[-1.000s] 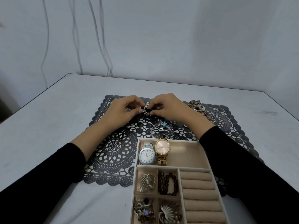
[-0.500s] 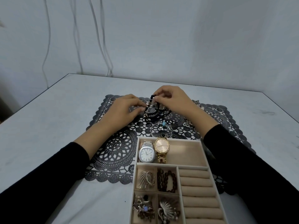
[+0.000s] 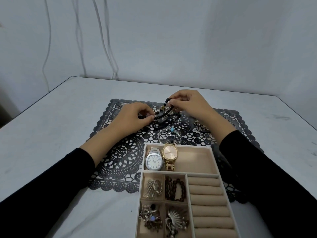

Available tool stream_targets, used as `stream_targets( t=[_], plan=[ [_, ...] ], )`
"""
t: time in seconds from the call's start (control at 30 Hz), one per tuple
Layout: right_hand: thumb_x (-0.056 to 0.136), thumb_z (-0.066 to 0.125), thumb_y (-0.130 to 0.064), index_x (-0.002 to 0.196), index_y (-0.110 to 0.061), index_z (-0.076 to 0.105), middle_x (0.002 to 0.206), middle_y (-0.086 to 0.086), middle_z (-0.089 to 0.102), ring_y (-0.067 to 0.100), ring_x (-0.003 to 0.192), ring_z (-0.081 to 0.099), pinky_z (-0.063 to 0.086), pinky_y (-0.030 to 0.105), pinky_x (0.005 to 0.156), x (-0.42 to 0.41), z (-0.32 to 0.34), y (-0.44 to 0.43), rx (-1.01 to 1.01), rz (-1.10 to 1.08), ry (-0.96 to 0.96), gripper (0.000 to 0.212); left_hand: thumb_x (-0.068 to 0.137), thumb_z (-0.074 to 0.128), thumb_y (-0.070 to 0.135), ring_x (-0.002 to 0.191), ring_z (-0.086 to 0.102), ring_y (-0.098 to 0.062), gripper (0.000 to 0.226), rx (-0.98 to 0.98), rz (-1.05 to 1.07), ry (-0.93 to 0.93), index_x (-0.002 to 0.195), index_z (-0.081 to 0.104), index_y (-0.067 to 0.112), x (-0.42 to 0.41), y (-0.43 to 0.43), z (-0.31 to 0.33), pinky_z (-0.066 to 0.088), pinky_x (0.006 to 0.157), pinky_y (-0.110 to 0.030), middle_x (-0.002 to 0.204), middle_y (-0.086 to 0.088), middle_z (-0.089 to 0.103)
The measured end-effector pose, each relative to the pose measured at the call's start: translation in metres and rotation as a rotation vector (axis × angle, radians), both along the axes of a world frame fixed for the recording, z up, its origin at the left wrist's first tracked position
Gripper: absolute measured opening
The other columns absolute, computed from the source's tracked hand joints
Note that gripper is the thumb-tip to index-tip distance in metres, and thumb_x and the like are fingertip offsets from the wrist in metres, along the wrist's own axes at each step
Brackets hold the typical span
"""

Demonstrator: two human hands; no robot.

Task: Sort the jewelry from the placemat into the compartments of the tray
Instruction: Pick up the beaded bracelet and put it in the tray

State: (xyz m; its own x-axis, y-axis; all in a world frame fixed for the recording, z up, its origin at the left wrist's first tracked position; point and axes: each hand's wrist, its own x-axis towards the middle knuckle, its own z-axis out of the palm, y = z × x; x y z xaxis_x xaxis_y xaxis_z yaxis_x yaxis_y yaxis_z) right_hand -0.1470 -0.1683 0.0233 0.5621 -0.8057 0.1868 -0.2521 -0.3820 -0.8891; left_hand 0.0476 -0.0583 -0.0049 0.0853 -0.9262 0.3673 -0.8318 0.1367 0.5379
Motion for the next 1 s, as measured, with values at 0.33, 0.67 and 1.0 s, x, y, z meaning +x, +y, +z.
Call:
stream_targets(
  t=[0.33,0.67,1.0],
  plan=[
    [0.086,0.069,-0.013,0.097,-0.011,0.070,0.091,0.010,0.074,0.014,0.076,0.068,0.057,0.026,0.077,-0.009,-0.001,-0.001,0.047,-0.031,-0.028,0.010,0.089,0.065,0.021,0.082,0.063,-0.003,0.007,0.000,0.024,0.093,0.091,0.072,0.023,0.003,0.003,0.003,0.048,0.077,-0.020,0.086,0.012,0.069],
    [0.087,0.068,-0.013,0.094,-0.014,0.070,0.084,0.004,0.073,0.004,0.063,0.064,0.049,0.013,0.059,-0.013,0.001,0.001,0.060,-0.042,-0.016,0.007,0.088,0.068,0.033,0.095,0.061,-0.008,0.014,0.089,-0.008,-0.039,0.100,0.074,0.030,0.016,-0.001,0.004,0.046,0.081,-0.019,0.102,0.009,0.069],
    [0.086,0.070,-0.014,0.095,-0.015,0.072,0.087,0.004,0.074,0.007,0.071,0.066,0.054,0.019,0.069,-0.012,0.001,0.001,0.036,-0.022,-0.007,0.009,0.086,0.072,0.034,0.094,0.061,-0.010,0.011,0.119,-0.034,-0.058,0.092,0.073,0.026,0.007,-0.002,0.006,0.049,0.088,-0.032,0.095,0.008,0.068]
  ],
)
